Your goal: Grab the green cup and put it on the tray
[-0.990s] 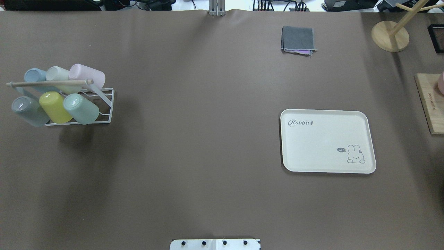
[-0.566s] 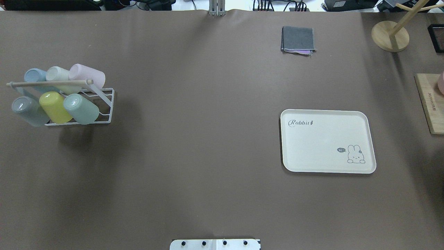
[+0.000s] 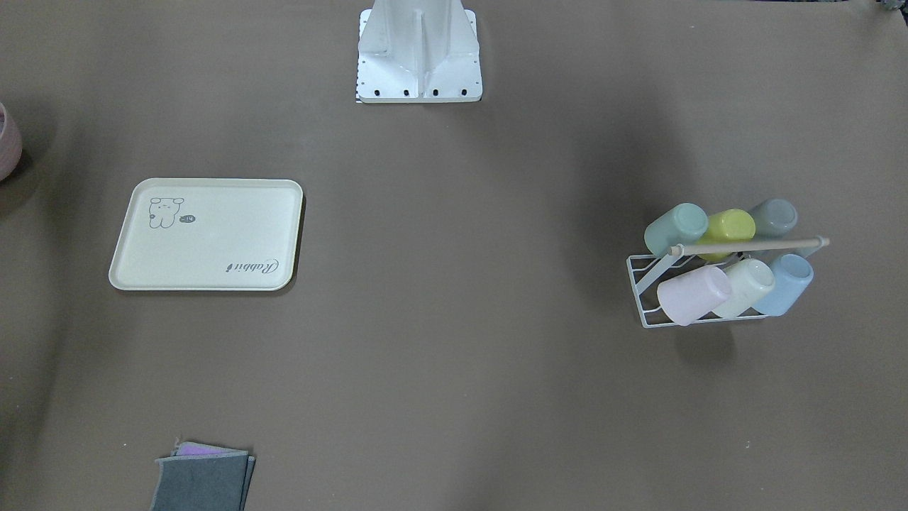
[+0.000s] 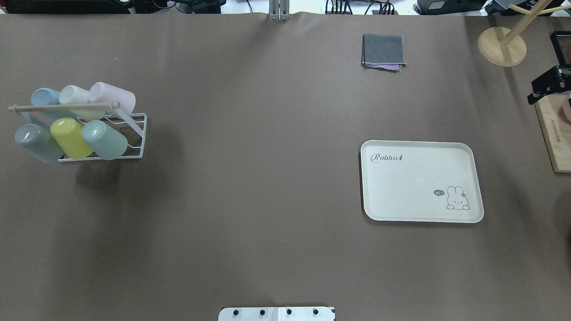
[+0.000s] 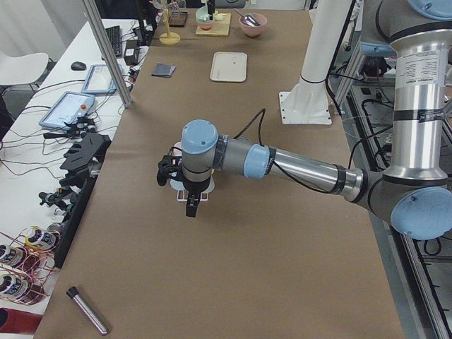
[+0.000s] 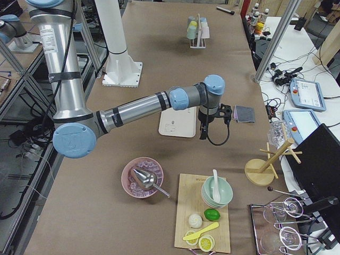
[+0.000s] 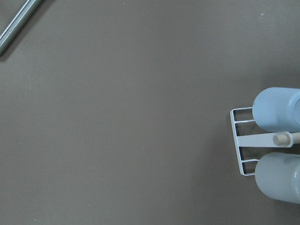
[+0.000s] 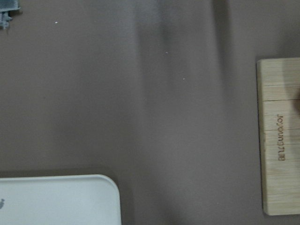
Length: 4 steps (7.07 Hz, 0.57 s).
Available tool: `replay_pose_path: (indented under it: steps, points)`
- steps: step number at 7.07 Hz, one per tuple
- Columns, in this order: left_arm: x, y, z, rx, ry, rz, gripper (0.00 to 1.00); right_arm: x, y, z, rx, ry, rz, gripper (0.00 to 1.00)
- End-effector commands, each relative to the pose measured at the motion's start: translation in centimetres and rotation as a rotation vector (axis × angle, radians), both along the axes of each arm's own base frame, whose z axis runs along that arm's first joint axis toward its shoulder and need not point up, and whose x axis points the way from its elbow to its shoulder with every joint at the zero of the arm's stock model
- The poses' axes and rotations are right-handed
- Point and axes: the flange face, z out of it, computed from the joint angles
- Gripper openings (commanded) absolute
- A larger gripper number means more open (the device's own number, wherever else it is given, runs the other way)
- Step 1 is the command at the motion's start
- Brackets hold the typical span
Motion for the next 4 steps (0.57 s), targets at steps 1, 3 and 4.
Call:
replay_pose_path:
  steps: [1,3,4]
  points:
    - [7.3,0.5,-1.0,-0.006,0.129,0.008,0.98,-3.8,0.8,-2.5,-0.036,-0.022,0.017,0.99]
    - [10.5,2.3,-1.8,-0.06,0.223,-0.039,0.98,-5.0,1.6,-1.7,-0.051,-0.019,-0.009,0.97]
    - [11.2,2.5,-2.6,-0.081,0.243,-0.042,0.98,-5.8,1.8,-1.7,-0.047,-0.026,-0.018,0.95]
